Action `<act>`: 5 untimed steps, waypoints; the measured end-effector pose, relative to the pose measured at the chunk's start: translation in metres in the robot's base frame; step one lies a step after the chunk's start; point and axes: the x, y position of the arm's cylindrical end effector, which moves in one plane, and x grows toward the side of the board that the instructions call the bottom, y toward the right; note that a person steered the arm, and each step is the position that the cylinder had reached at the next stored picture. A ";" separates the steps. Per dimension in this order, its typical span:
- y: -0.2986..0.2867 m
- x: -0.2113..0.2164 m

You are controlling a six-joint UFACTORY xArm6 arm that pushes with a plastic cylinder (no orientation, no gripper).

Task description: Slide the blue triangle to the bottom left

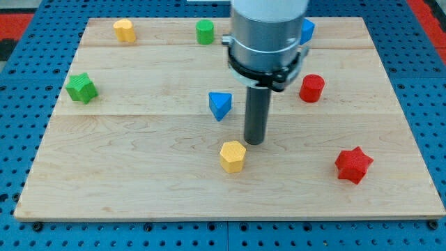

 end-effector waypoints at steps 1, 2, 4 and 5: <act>-0.058 0.028; -0.054 0.026; -0.014 -0.073; -0.118 -0.066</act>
